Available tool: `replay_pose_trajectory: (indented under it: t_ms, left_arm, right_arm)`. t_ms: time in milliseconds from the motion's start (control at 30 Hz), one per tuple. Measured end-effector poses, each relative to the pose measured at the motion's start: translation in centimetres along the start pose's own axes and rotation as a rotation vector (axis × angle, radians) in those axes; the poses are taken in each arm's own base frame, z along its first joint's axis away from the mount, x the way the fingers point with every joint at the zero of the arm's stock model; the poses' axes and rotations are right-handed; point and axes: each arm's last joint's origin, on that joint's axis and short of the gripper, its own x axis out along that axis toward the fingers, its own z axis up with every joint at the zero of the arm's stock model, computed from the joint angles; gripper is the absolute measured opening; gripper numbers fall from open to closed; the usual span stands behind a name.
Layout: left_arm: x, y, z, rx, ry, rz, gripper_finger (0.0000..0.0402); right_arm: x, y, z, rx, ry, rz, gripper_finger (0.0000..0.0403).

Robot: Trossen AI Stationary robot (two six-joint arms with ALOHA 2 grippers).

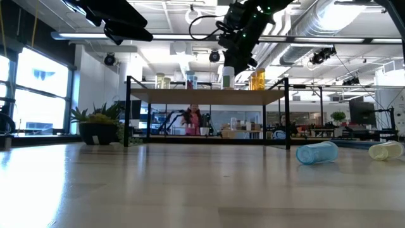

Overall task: Pick and place medicine bottles onto shelf by color
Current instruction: Adjust the top transparent pill bottle on the shelf to align with the others, then put the yellow pill bottle on the shelf

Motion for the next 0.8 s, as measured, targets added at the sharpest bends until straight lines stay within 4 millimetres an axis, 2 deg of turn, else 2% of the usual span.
replay_pose_trajectory:
  t_ms: [400, 800]
  left_arm:
    - [0.0, 0.0, 0.0, 0.0, 0.0, 0.001, 0.0231]
    - [0.0, 0.0, -0.1, 0.002, 0.006, 0.002, 0.0231]
  right_arm:
    - [-0.3, -0.1, 0.0, -0.001, -0.007, -0.026, 0.0172]
    - [-5.4, 0.6, 0.0, -0.02, -0.095, -0.009, 0.0172]
